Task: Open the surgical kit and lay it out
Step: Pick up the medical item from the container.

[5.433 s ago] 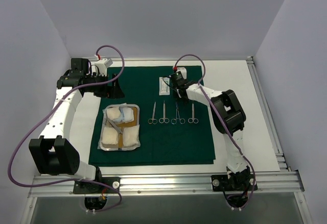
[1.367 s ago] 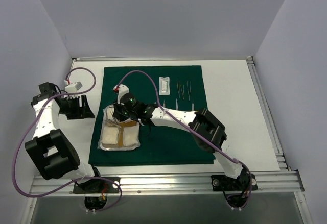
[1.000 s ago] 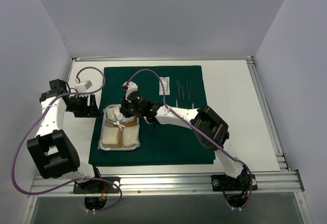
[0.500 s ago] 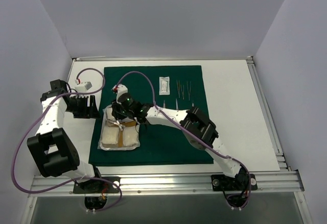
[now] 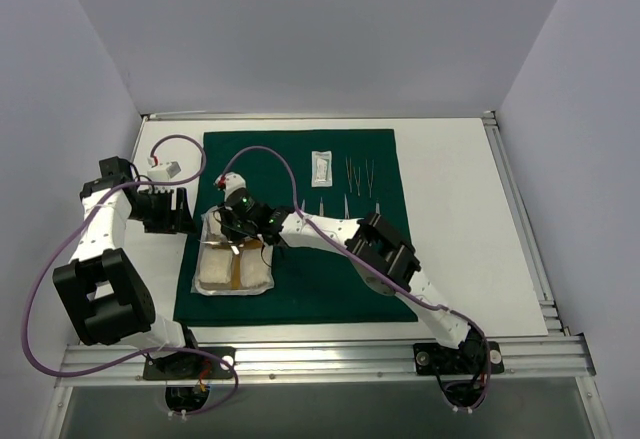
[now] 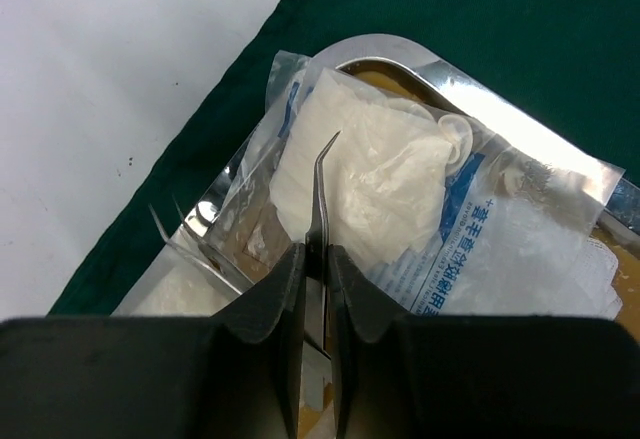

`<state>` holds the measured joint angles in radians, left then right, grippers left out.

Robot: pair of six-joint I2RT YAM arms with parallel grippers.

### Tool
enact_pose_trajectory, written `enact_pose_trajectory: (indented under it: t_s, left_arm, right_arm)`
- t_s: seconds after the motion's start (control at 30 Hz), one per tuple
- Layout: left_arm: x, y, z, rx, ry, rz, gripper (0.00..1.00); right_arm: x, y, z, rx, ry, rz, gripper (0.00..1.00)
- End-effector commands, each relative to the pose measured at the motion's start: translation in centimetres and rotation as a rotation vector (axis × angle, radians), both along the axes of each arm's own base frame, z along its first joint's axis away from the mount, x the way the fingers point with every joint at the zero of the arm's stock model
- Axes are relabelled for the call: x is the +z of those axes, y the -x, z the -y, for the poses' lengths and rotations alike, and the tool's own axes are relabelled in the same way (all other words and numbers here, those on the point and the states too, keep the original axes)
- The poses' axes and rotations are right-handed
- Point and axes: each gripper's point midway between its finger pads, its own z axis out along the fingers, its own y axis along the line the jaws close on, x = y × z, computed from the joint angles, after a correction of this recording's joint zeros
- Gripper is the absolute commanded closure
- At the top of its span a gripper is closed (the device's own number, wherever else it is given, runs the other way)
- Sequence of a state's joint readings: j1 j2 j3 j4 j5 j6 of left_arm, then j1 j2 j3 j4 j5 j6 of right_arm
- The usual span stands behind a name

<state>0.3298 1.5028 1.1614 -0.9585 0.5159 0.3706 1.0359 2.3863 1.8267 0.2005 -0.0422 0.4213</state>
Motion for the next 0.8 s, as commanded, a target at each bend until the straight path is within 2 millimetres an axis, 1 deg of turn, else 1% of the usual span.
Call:
enact_pose_trajectory:
  t_s: [0.0,0.07,0.1,0.13,0.2,0.23,0.27,0.3,0.33,0.37,0.4,0.47,0.5,0.53,0.57,0.63,0.67,0.7,0.73,0.77]
  left_arm:
    - [0.8,-0.6,-0.2,-0.013,-0.011,0.034,0.28]
    - [0.9,-0.7,-0.2,-0.015,-0.017,0.04,0.28]
    - [0.9,-0.6,-0.2,-0.016,-0.015,0.039,0.28]
    - [0.9,-0.7,-0.2,-0.015,-0.017,0.04,0.28]
    - [0.9,-0.7,-0.2,-0.016,-0.016,0.041,0.28]
    - [1.0,-0.8,-0.2,-0.016,-0.016,0.042,0.28]
    - [1.0,-0.8,-0.2,-0.016,-0.014,0.041,0.28]
    - [1.0,-0.7,-0.2,-0.018,-0.013,0.041,0.28]
    - [1.1,-0.8,-0.2,-0.017,-0.015,0.043,0.28]
    - [1.1,-0.7,-0.2,-0.02,-0.016,0.043,0.28]
    - [1.2,-0.7,-0.2,-0.02,-0.016,0.043,0.28]
    - [1.2,-0.7,-0.2,-0.027,-0.016,0.046,0.28]
    - [1.2,-0.6,-0.1,-0.029,-0.014,0.044,0.28]
    - [1.2,-0.6,-0.1,-0.03,-0.013,0.044,0.28]
    - [1.2,-0.6,-0.1,-0.034,-0.014,0.045,0.27]
    - [1.5,-0.7,0.0,-0.04,-0.008,0.048,0.24]
    - [1.7,-0.7,0.1,-0.044,-0.005,0.049,0.23]
    - [1.8,-0.7,0.3,-0.049,0.009,0.05,0.23]
    - [1.9,-0.8,0.4,-0.054,0.014,0.055,0.21]
    - [2.1,-0.7,0.6,-0.06,0.019,0.053,0.2]
  right_arm:
    - [1.6,-0.8,-0.8,-0.024,-0.028,0.032,0.94]
    - [2.1,-0.8,-0.9,-0.024,-0.033,0.043,0.98]
    - [3.1,-0.9,-1.0,-0.025,-0.051,0.055,0.98]
    - [3.4,-0.9,-1.0,-0.024,-0.057,0.06,0.99]
    - [5.5,-1.1,-1.2,-0.025,-0.105,0.087,1.0]
    - [5.4,-0.9,-1.1,-0.025,-0.11,0.088,1.0]
    - [5.9,-0.9,-1.1,-0.025,-0.128,0.094,1.0]
    - [7.6,-0.9,-1.4,-0.026,-0.175,0.115,1.0]
    - [8.0,-0.9,-1.4,-0.03,-0.192,0.117,1.0]
    - [8.3,-0.8,-0.9,-0.038,-0.202,0.12,1.0]
    - [8.9,-0.8,-1.0,-0.04,-0.229,0.131,1.0]
    - [9.4,-1.2,-0.2,-0.079,-0.241,0.149,1.0]
    - [10.1,-1.5,-0.1,-0.096,-0.261,0.165,1.0]
    - [10.2,-1.5,0.0,-0.103,-0.267,0.168,1.0]
    - [10.8,-1.6,0.3,-0.115,-0.283,0.172,1.0]
    - [11.0,-1.9,0.9,-0.15,-0.322,0.158,1.0]
    - [12.4,-2.1,1.0,-0.167,-0.376,0.155,1.0]
    - [12.0,-2.3,1.7,-0.188,-0.379,0.149,1.0]
    - [12.1,-2.4,2.1,-0.201,-0.393,0.147,1.0]
    - [13.7,-2.6,2.2,-0.211,-0.442,0.163,1.0]
